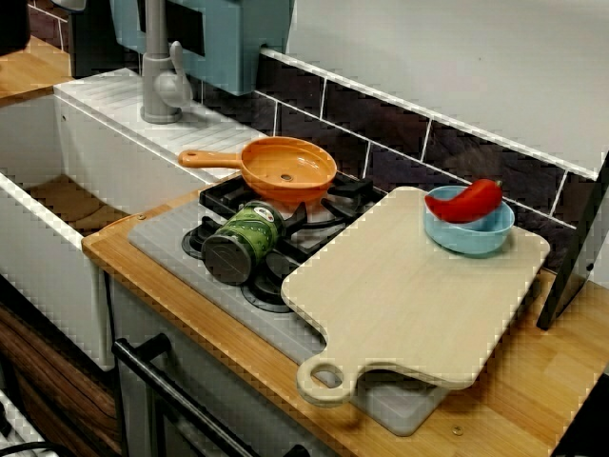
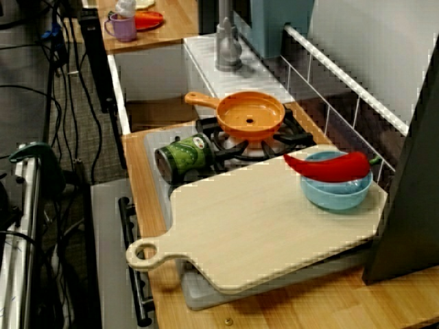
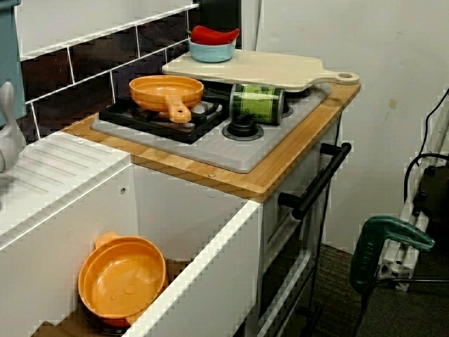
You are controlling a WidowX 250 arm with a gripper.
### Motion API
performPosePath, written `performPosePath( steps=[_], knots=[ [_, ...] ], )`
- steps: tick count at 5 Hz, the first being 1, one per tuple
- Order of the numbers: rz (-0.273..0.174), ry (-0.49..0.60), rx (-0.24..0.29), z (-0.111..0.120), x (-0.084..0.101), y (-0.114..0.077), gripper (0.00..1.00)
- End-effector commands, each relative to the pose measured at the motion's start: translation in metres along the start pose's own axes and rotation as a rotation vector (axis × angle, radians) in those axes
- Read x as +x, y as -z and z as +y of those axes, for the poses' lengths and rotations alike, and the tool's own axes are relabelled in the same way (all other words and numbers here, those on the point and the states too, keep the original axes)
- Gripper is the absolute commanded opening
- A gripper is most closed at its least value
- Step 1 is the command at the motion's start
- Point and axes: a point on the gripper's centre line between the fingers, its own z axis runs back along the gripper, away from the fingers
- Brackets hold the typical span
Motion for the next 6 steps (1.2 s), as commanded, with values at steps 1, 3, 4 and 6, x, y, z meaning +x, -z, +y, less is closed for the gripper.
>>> performPosePath(
  steps=[1,3,4,6],
  knots=[
    [0.0,0.0,0.0,0.0,0.0,0.0,1.0],
    [-0.123,0.014,0.109,-0.022,0.052,0.033,1.0],
    [-0.141,-0.013,0.118,-0.024,0.07,0.035,1.0],
    [-0.2,-0.025,0.135,-0.023,0.116,0.082,1.0]
  ],
)
